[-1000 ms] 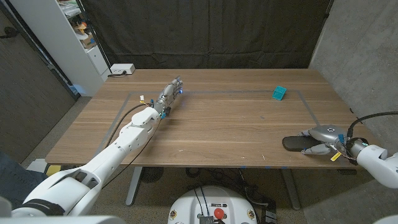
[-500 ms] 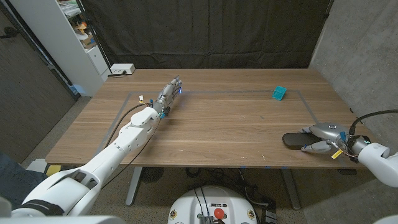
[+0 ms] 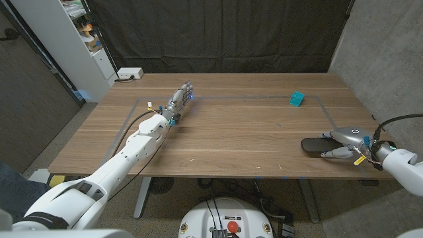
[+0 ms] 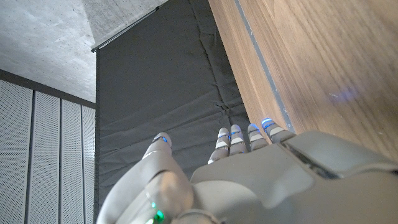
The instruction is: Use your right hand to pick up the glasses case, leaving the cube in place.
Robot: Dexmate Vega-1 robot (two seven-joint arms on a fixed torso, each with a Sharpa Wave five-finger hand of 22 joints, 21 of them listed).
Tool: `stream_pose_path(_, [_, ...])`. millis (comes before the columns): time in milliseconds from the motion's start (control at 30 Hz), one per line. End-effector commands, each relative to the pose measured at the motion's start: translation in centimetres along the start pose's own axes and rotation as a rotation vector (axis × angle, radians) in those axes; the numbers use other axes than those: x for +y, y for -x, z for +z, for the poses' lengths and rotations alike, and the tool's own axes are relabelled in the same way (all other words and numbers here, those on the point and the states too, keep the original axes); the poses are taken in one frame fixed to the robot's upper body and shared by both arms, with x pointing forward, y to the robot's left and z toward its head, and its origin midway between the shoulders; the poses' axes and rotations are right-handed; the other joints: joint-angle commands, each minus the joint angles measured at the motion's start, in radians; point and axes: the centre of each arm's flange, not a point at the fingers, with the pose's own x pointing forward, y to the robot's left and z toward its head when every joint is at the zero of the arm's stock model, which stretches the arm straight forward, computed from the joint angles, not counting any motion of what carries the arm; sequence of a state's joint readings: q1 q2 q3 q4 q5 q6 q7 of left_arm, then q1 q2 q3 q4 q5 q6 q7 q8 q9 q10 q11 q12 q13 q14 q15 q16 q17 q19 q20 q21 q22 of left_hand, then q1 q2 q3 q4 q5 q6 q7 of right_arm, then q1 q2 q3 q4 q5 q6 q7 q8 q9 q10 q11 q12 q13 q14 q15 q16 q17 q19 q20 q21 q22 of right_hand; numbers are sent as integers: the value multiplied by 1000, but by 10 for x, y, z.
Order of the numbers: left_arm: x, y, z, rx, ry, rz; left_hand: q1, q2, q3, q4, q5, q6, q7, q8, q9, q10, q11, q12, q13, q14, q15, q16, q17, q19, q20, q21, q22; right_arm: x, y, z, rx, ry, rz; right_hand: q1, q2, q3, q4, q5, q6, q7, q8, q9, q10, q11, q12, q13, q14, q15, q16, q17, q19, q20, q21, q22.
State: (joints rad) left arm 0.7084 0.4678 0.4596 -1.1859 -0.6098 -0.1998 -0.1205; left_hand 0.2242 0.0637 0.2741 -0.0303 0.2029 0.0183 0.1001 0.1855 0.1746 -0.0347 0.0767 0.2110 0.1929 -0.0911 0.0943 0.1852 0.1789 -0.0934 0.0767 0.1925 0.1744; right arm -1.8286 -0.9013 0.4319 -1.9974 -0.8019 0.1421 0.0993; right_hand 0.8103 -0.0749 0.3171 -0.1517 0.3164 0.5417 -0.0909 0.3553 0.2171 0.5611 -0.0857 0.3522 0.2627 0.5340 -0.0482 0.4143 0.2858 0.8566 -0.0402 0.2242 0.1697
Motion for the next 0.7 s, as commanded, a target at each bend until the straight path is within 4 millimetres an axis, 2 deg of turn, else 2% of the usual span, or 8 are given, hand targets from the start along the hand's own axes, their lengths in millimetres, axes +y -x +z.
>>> stream_pose_path(33, [2, -2, 0, -6, 4, -4, -1, 12, 4, -4, -6, 9, 1, 2, 3, 3, 2, 2, 3, -2, 0, 4, 6, -8, 4, 6, 6, -13, 4, 2, 7, 6, -35, 106, 104, -3, 1, -5, 90, -82, 4, 4, 4, -2, -3, 3, -6, -107, 4, 5, 6, -13, -3, 5])
stream_pose_path(700, [1, -7, 0, -11, 12, -14, -1, 13, 3, -5, -6, 11, 0, 3, 3, 2, 3, 1, 3, -3, 0, 4, 6, -10, 3, 5, 6, -46, 16, 5, -1, 47, -80, 113, 108, -7, 4, -16, 101, -81, 3, 3, 23, -4, 0, 2, -8, -108, -3, 0, 6, -11, -7, 4])
